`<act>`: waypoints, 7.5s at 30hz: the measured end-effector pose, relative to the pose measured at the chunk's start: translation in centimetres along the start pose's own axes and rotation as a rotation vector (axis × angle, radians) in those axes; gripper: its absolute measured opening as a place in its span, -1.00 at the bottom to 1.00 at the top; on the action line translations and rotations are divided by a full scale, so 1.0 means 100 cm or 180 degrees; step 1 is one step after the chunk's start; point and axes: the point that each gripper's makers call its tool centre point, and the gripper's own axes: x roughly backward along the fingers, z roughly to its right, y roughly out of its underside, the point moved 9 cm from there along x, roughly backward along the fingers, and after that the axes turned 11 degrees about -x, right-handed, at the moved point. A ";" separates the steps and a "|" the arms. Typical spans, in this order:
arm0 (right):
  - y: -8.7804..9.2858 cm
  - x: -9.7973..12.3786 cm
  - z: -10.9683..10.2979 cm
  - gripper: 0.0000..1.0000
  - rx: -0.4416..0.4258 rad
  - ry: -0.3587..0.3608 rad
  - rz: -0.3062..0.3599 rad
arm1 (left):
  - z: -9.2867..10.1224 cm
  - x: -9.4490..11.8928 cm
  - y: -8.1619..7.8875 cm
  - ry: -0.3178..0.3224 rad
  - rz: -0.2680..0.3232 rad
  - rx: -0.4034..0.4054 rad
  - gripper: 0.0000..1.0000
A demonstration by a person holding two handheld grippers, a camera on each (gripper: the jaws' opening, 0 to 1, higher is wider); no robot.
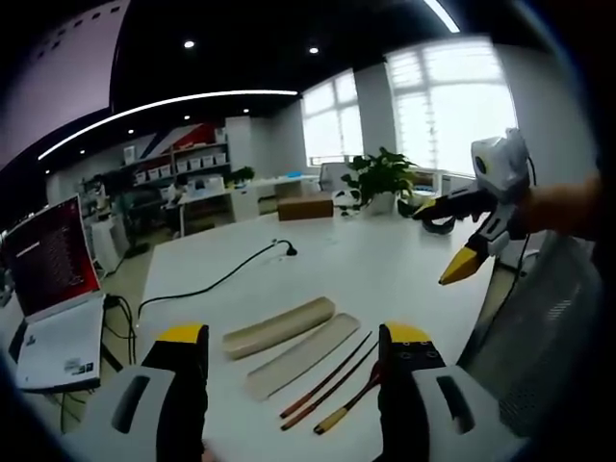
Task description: Arrange the utensils inside the cutlery case until each visible utensil rests in its matching compartment.
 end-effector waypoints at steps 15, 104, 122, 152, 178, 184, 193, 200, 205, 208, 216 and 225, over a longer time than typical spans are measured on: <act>0.001 -0.003 -0.003 0.78 0.0057 -0.0062 -0.0060 | 0.000 0.000 0.000 -0.0002 0.0005 -0.0006 0.47; 0.005 -0.020 -0.019 0.54 0.0470 -0.0434 -0.0369 | 0.001 -0.001 0.000 0.0022 -0.0032 -0.0024 0.46; 0.004 -0.030 -0.023 0.58 0.0660 -0.0491 -0.0485 | 0.003 -0.001 0.000 0.0041 -0.0048 -0.0035 0.45; -0.001 -0.046 -0.024 0.57 0.0887 -0.0597 -0.0642 | 0.001 -0.001 0.000 0.0039 -0.0052 -0.0028 0.45; 0.006 -0.052 -0.027 0.57 0.0938 -0.0708 -0.0825 | 0.002 -0.002 0.000 0.0051 -0.0061 -0.0040 0.44; 0.009 -0.054 -0.029 0.57 0.0949 -0.0733 -0.0875 | 0.002 -0.003 0.001 0.0054 -0.0068 -0.0039 0.44; 0.016 -0.057 -0.033 0.56 0.0975 -0.0803 -0.0972 | 0.002 -0.003 -0.001 0.0048 -0.0028 -0.0027 0.46; 0.021 -0.059 -0.036 0.56 0.0991 -0.0850 -0.1015 | 0.002 -0.004 0.001 0.0064 -0.0062 -0.0029 0.45; 0.027 -0.061 -0.038 0.56 0.1014 -0.0876 -0.1081 | 0.003 -0.004 0.002 0.0075 -0.0085 -0.0031 0.45; 0.028 -0.060 -0.039 0.56 0.1021 -0.0888 -0.1097 | 0.003 -0.005 0.002 0.0086 -0.0097 -0.0031 0.45; 0.030 -0.060 -0.039 0.56 0.1030 -0.0903 -0.1119 | 0.004 -0.005 0.002 0.0094 -0.0110 -0.0038 0.45; 0.031 -0.062 -0.038 0.55 0.1034 -0.0888 -0.1121 | 0.003 -0.005 0.003 0.0092 -0.0118 -0.0037 0.45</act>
